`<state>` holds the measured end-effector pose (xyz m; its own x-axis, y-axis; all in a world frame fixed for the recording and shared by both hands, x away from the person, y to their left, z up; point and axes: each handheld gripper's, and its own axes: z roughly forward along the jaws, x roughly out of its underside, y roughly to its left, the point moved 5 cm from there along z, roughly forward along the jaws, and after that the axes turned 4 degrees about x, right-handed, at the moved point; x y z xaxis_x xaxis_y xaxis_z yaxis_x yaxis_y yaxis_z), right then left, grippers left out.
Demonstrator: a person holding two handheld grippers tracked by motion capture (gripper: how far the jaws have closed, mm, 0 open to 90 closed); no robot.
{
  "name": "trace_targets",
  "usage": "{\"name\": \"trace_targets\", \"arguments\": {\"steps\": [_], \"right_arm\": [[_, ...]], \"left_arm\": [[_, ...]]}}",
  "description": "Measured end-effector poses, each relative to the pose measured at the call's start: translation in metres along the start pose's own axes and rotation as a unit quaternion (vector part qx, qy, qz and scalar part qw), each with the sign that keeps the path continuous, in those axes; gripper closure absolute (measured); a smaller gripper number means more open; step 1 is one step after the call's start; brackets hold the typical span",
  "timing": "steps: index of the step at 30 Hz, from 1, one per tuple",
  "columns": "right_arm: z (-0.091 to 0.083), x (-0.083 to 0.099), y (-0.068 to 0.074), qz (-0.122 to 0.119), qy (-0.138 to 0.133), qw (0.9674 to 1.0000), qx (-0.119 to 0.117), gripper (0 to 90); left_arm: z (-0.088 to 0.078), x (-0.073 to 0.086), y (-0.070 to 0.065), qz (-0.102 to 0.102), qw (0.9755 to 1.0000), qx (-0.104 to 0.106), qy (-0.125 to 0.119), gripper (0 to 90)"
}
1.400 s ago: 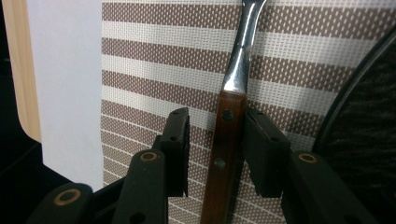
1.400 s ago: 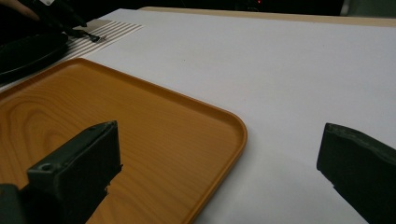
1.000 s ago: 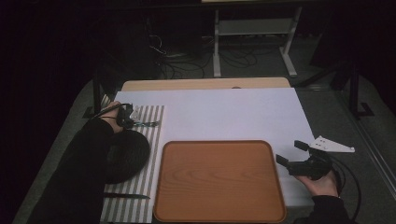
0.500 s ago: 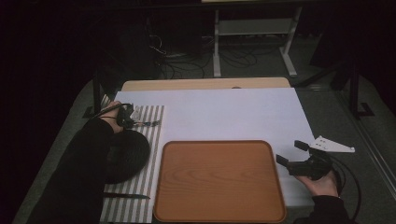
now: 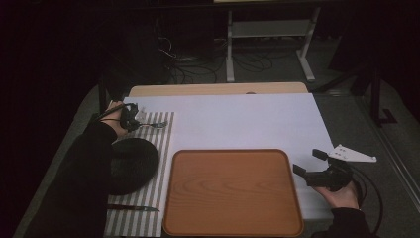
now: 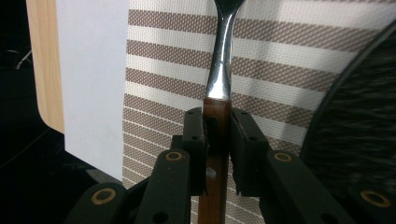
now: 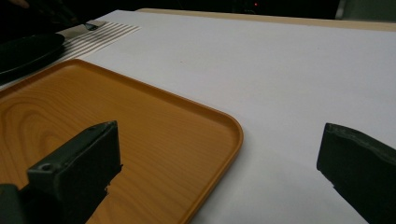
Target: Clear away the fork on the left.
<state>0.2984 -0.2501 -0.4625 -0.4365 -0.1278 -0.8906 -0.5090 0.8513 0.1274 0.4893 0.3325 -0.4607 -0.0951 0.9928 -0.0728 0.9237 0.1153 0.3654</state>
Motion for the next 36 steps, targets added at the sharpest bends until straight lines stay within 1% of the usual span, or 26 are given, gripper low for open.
{"name": "trace_targets", "arguments": {"steps": [2,3,4,5,6,7,8,9,10,13,14,17,20,22,23,25,27,28,29,30,31,32,33,34,35,36], "right_arm": [[0.000,0.000,0.000,0.000,0.001,1.0000,0.000,0.0],[0.000,0.000,0.000,0.000,0.001,1.0000,0.000,0.0],[0.000,0.000,0.001,0.000,0.001,1.0000,-0.001,0.0],[0.000,0.000,0.001,0.000,0.001,1.0000,-0.001,0.0],[0.000,0.000,0.001,-0.002,0.001,1.0000,0.000,0.0],[0.000,0.000,0.001,-0.002,0.001,1.0000,0.000,0.0],[0.000,0.000,0.001,-0.001,-0.001,1.0000,0.000,0.0],[0.000,0.000,0.001,-0.001,-0.001,1.0000,0.000,0.0],[0.000,0.000,0.001,-0.001,-0.001,1.0000,0.000,0.0],[0.000,0.000,0.001,-0.001,0.000,1.0000,0.000,0.0],[0.000,0.000,0.001,-0.001,0.000,1.0000,0.000,0.0],[0.000,-0.001,0.001,-0.001,-0.001,1.0000,0.000,0.0],[0.000,0.000,0.001,0.000,-0.001,1.0000,0.001,0.0],[0.000,0.000,0.001,0.000,-0.001,1.0000,0.001,0.0],[0.000,0.000,0.001,0.000,-0.001,1.0000,0.001,0.0],[0.000,0.000,0.001,0.000,-0.001,1.0000,0.001,0.0],[0.000,0.000,0.001,0.000,-0.001,1.0000,0.001,0.0],[0.000,0.000,0.001,0.000,-0.001,1.0000,0.001,0.0],[0.000,0.000,0.001,0.000,0.000,1.0000,0.001,0.0],[0.000,0.000,0.001,0.000,0.000,1.0000,0.001,0.0],[0.000,0.000,0.001,0.000,0.000,1.0000,0.001,0.0],[0.000,0.000,0.001,0.000,0.000,1.0000,0.001,0.0],[0.000,0.000,0.001,0.000,0.000,1.0000,0.001,0.0],[0.000,0.000,0.001,0.000,0.000,1.0000,0.000,0.0],[0.000,0.000,0.001,0.000,0.000,1.0000,0.000,0.0],[0.000,0.000,0.002,0.001,0.000,1.0000,0.000,0.0]], "left_arm": [[-0.005,-0.001,0.000,-0.001,1.0000,-0.007,-0.005,77.1],[-0.005,-0.001,0.000,-0.001,1.0000,-0.007,-0.005,77.1],[-0.011,-0.001,0.001,-0.007,0.9998,-0.012,-0.013,77.1],[-0.011,-0.001,0.001,-0.007,0.9998,-0.012,-0.013,77.1],[-0.016,-0.001,0.001,-0.010,0.9997,-0.016,-0.016,77.1],[-0.016,-0.001,0.001,-0.010,0.9997,-0.016,-0.016,77.1],[-0.021,-0.001,0.000,-0.013,0.9994,-0.020,-0.024,77.1],[-0.021,-0.001,0.000,-0.013,0.9994,-0.020,-0.024,77.1],[-0.026,-0.001,-0.002,-0.014,0.9994,-0.010,-0.030,77.0],[-0.030,-0.001,-0.004,-0.012,0.9994,-0.011,-0.030,77.1],[-0.035,-0.002,-0.006,-0.017,0.9989,-0.011,-0.041,77.1],[-0.039,-0.002,-0.006,-0.018,0.9986,-0.017,-0.046,77.1],[-0.044,-0.005,-0.010,-0.018,0.9982,-0.012,-0.057,77.1],[-0.046,-0.007,-0.013,-0.026,0.9973,-0.008,-0.068,77.0],[-0.046,-0.007,-0.013,-0.026,0.9973,-0.008,-0.068,77.0],[-0.050,-0.011,-0.017,-0.030,0.9966,-0.005,-0.077,77.0],[-0.052,-0.012,-0.019,-0.030,0.9965,-0.002,-0.078,77.1],[-0.055,-0.015,-0.022,-0.032,0.9961,-0.001,-0.082,77.1],[-0.055,-0.015,-0.022,-0.032,0.9961,-0.001,-0.082,77.1],[-0.059,-0.018,-0.026,-0.029,0.9959,-0.002,-0.086,77.1],[-0.059,-0.018,-0.026,-0.029,0.9959,-0.002,-0.086,77.1],[-0.063,-0.021,-0.030,-0.025,0.9956,0.001,-0.091,77.1],[-0.063,-0.021,-0.030,-0.025,0.9956,0.001,-0.091,77.1],[-0.065,-0.024,-0.036,-0.031,0.9937,0.019,-0.107,77.1],[-0.066,-0.025,-0.038,-0.038,0.9921,0.027,-0.117,77.2],[-0.066,-0.026,-0.040,-0.043,0.9909,0.030,-0.124,77.2]]}}
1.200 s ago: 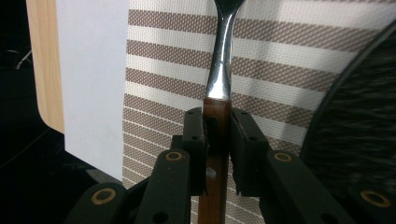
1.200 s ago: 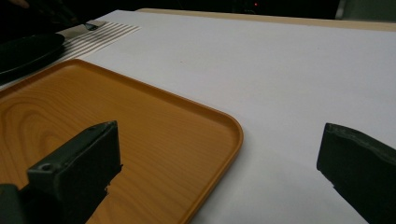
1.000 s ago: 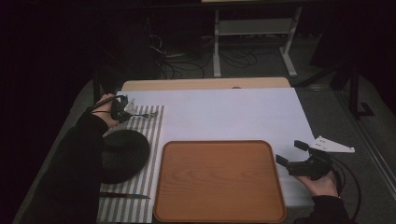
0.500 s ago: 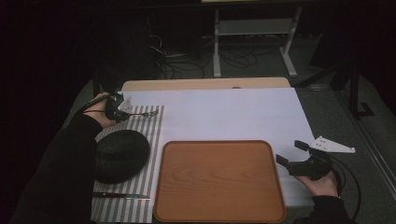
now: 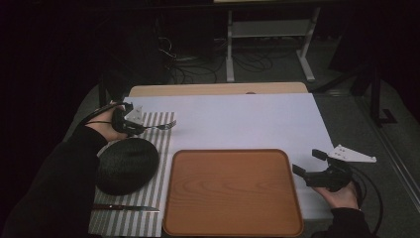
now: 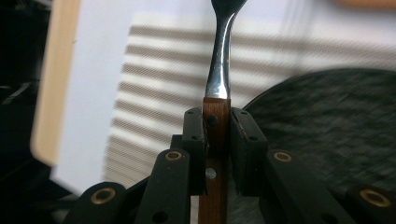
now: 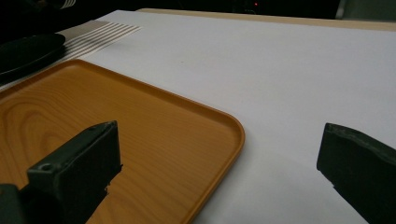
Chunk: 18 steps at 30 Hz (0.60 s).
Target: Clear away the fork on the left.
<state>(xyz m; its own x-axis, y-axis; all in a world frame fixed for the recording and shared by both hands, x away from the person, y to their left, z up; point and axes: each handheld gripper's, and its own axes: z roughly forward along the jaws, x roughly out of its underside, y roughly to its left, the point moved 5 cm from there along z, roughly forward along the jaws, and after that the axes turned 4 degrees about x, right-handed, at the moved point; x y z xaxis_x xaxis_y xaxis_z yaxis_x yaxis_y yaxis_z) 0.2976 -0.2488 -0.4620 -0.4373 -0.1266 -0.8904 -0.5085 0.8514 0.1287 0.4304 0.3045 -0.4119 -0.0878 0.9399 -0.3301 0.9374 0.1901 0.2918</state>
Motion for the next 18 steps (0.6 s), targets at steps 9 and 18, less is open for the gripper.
{"name": "trace_targets", "arguments": {"steps": [9,18], "right_arm": [[0.000,0.000,0.000,0.001,0.001,1.0000,0.000,0.0],[0.000,0.001,-0.001,0.002,0.001,1.0000,0.001,0.0]], "left_arm": [[0.001,-0.003,-0.018,-0.033,0.9993,0.008,-0.018,77.2],[-0.002,-0.020,-0.050,-0.028,0.9989,0.036,-0.012,77.2]]}}
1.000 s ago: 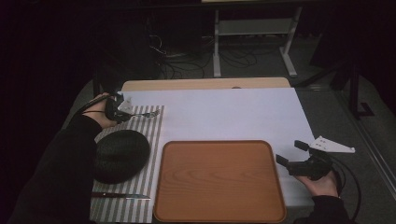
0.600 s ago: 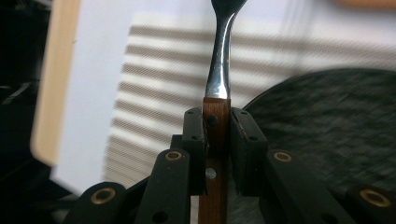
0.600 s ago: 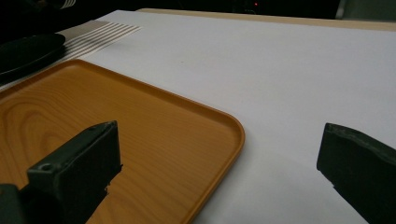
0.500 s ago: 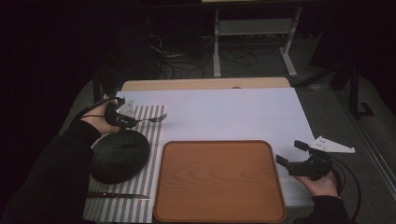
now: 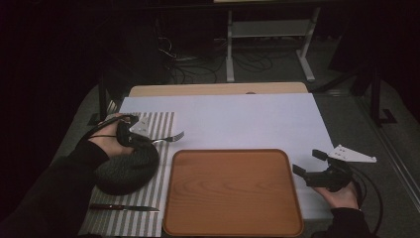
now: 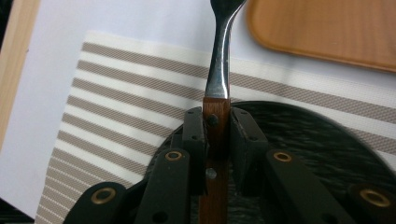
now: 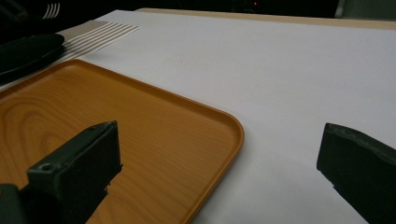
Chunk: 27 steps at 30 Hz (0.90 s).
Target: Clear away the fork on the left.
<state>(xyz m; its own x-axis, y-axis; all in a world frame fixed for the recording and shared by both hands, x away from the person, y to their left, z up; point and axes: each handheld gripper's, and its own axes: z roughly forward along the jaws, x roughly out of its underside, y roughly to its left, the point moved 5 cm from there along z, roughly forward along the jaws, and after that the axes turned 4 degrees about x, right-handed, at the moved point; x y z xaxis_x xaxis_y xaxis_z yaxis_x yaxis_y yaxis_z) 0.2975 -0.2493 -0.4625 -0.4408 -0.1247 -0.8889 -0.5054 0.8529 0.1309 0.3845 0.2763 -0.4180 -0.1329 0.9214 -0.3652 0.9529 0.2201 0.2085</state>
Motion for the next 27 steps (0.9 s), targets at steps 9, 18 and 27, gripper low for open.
{"name": "trace_targets", "arguments": {"steps": [9,18,27], "right_arm": [[0.000,0.000,0.000,0.001,0.001,1.0000,0.000,0.0],[0.000,0.000,0.000,0.001,0.001,1.0000,0.000,0.0],[-0.001,0.000,0.000,0.001,0.000,1.0000,0.001,0.0]], "left_arm": [[-0.004,-0.016,-0.019,-0.007,0.9994,0.019,-0.027,77.2],[-0.008,-0.024,-0.035,-0.078,0.9923,0.073,-0.063,77.2],[-0.004,-0.029,-0.053,-0.135,0.9800,0.130,-0.067,77.4]]}}
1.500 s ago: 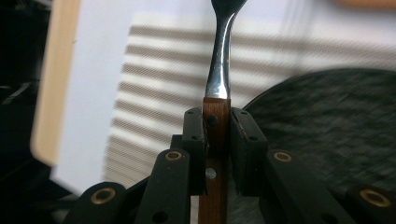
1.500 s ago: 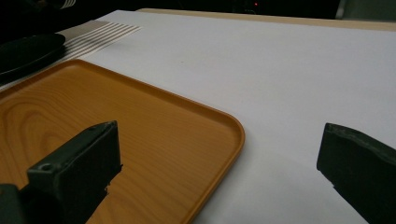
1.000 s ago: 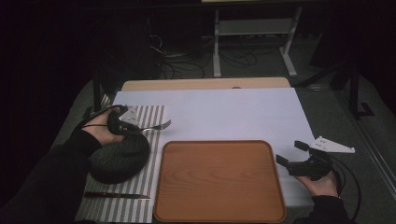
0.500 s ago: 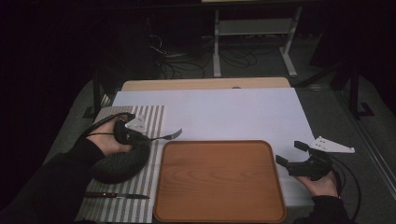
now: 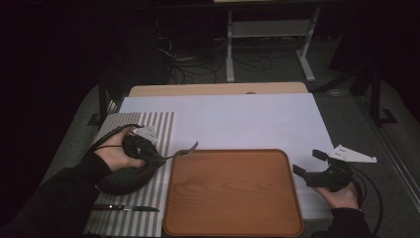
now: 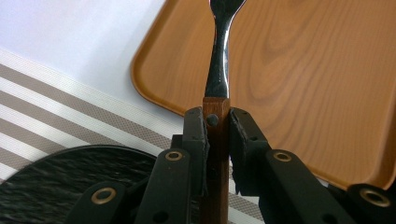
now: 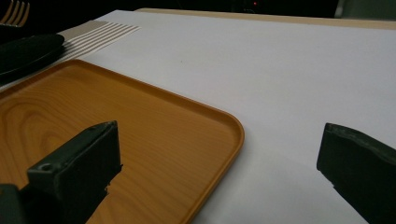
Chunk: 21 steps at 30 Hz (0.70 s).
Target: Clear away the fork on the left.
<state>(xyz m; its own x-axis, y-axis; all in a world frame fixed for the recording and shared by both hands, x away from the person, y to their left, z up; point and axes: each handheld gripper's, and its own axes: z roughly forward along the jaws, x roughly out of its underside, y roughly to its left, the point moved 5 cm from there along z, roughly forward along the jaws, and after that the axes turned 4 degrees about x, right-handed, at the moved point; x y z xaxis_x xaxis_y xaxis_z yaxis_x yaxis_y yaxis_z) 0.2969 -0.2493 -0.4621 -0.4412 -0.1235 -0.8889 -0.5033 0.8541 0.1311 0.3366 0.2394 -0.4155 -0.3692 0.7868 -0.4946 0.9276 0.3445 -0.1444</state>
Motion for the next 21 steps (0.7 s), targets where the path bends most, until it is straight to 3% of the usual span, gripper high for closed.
{"name": "trace_targets", "arguments": {"steps": [4,5,6,9,11,12,14,16,17,18,19,20,21], "right_arm": [[0.000,0.000,0.000,0.000,-0.001,1.0000,0.001,0.0],[-0.001,0.000,0.000,0.002,-0.001,1.0000,0.001,0.0],[-0.001,0.000,0.000,0.002,-0.002,1.0000,0.001,0.0],[-0.001,0.000,0.000,0.000,-0.002,1.0000,0.001,0.0],[0.000,0.000,0.000,0.000,-0.001,1.0000,0.001,0.0],[0.000,0.000,0.000,0.000,-0.001,1.0000,0.001,0.0],[0.000,0.000,0.000,0.000,0.000,1.0000,0.000,0.0],[0.000,0.000,0.000,0.000,0.000,1.0000,0.000,0.0],[0.000,0.000,0.000,0.000,0.000,1.0000,0.000,0.0],[0.000,0.000,0.000,0.000,0.000,1.0000,0.000,0.0],[0.000,0.000,0.000,0.000,0.000,1.0000,0.000,0.0],[0.000,0.000,0.000,0.000,0.000,1.0000,0.000,0.0],[0.000,0.000,0.000,-0.001,-0.001,1.0000,0.000,0.0]], "left_arm": [[0.004,-0.001,-0.005,-0.020,0.9996,0.019,-0.005,77.4],[0.006,0.000,-0.009,-0.043,0.9986,0.030,-0.007,77.4],[0.006,0.000,-0.009,-0.043,0.9986,0.030,-0.007,77.4],[0.013,0.001,-0.018,-0.085,0.9949,0.054,-0.011,77.4],[0.018,0.001,-0.022,-0.105,0.9927,0.059,-0.011,77.4],[0.018,0.001,-0.022,-0.105,0.9927,0.059,-0.011,77.4],[0.023,-0.001,-0.028,-0.140,0.9874,0.073,-0.013,77.4],[0.025,-0.002,-0.030,-0.148,0.9860,0.076,-0.017,77.4],[0.028,-0.003,-0.033,-0.161,0.9834,0.081,-0.017,77.3],[0.028,-0.003,-0.033,-0.161,0.9834,0.081,-0.017,77.4],[0.030,-0.003,-0.035,-0.176,0.9809,0.083,-0.012,77.4],[0.030,-0.003,-0.035,-0.176,0.9809,0.083,-0.012,77.4],[0.032,-0.003,-0.036,-0.196,0.9769,0.085,-0.013,77.3]]}}
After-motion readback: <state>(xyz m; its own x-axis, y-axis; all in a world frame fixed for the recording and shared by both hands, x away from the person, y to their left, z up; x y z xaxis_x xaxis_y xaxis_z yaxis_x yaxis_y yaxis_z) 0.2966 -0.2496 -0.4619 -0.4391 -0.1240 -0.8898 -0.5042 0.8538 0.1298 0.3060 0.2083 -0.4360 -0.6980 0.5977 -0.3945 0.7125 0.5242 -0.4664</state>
